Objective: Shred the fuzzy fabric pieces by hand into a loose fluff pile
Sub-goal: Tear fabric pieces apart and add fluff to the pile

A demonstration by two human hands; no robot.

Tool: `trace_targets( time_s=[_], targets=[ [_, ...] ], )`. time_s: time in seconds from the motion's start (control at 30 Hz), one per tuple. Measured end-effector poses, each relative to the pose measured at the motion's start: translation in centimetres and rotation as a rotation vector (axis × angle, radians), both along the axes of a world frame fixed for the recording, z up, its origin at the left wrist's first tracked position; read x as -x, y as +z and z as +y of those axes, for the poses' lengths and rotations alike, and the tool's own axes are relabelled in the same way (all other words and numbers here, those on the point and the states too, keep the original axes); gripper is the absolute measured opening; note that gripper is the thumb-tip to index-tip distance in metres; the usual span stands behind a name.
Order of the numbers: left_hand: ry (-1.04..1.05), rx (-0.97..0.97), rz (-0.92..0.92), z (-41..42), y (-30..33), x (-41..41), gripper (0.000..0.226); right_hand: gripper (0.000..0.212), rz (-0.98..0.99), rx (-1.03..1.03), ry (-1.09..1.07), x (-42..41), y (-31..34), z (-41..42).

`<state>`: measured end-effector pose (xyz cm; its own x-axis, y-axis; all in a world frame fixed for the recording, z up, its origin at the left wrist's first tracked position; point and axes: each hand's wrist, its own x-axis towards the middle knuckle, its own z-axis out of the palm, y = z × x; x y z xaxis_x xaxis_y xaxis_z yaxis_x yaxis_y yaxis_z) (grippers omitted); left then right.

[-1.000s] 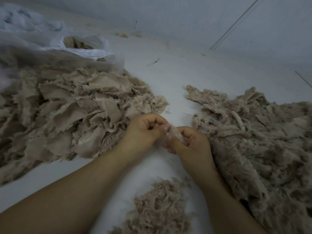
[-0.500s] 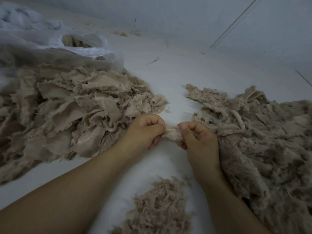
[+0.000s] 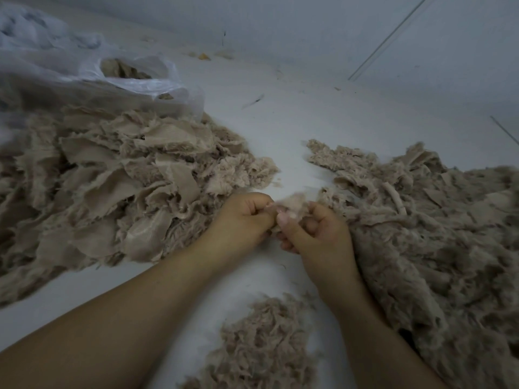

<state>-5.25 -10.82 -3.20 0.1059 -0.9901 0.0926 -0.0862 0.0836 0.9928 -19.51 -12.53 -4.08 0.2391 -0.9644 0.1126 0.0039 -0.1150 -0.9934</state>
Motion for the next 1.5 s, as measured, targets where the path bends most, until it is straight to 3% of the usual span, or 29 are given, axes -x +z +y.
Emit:
trace_targets(
  time_s=[0.07,0.27,0.4,0.53,0.57,0.63,0.77,0.9,1.03,1.1,1.13,1.2,1.27,1.3,1.37,1.5],
  targets=[
    [-0.044,-0.032,0.056,0.1,0.3,-0.1,0.04,0.009,0.009,-0.001,-0.028,0.0,0.0,-0.2],
    [-0.265,-0.096,0.02,0.4,0.6,-0.9,0.05,0.024,-0.045,-0.019,-0.034,0.0,0.3,-0.1],
    [-0.37,-0.147,-0.098,0.4,0.9,-1.4,0.04,0.026,-0.041,0.007,-0.097,0.0,0.4,-0.2],
    [-0.976,-0.399,-0.237,0.9,2.0,-3.1,0.028,0.03,-0.044,0.016,-0.201,0.2,0.3,-0.5],
    [-1.026,-0.408,-0.266,1.1,2.0,-3.1,0.024,0.03,-0.033,0.026,-0.199,0.2,0.3,-0.5],
    [-0.831,-0.347,-0.226,1.2,1.7,-2.3,0.027,0.032,-0.017,0.049,-0.197,0.1,0.2,-0.4],
    [-0.149,-0.178,-0.025,0.0,0.8,-0.8,0.05,0.031,-0.006,0.073,-0.173,0.2,0.1,-0.4],
    [-0.139,-0.161,0.017,-0.4,0.1,-0.7,0.033,0.027,0.046,0.134,-0.141,0.1,0.0,-0.2],
    [0.083,-0.011,0.599,-1.0,1.1,-1.1,0.014,0.046,-0.149,0.024,-0.28,0.1,0.1,-0.5],
    [0.156,0.086,0.714,-1.5,1.3,-1.0,0.023,0.05,-0.207,0.002,-0.313,0.1,0.2,-0.5],
    [0.173,0.087,0.654,-1.5,1.0,-0.7,0.034,0.052,-0.215,0.006,-0.323,0.1,0.2,-0.5],
    [0.145,0.059,0.262,-0.9,0.1,0.3,0.043,0.054,-0.238,-0.001,-0.343,0.0,0.1,-0.6],
    [0.026,0.098,-0.177,0.0,-0.8,1.6,0.031,0.055,-0.285,-0.023,-0.359,0.0,0.1,-0.7],
    [-0.035,0.131,-0.301,0.4,-1.1,2.2,0.024,0.055,-0.316,-0.033,-0.365,0.1,0.2,-0.8],
    [-0.144,0.158,-0.356,1.1,-1.3,3.1,0.02,0.057,-0.372,-0.059,-0.386,0.3,0.3,-1.0],
    [-0.269,0.101,-0.248,2.8,-1.0,3.2,0.022,0.053,-0.463,-0.156,-0.409,0.8,0.7,-1.5]
  ],
)
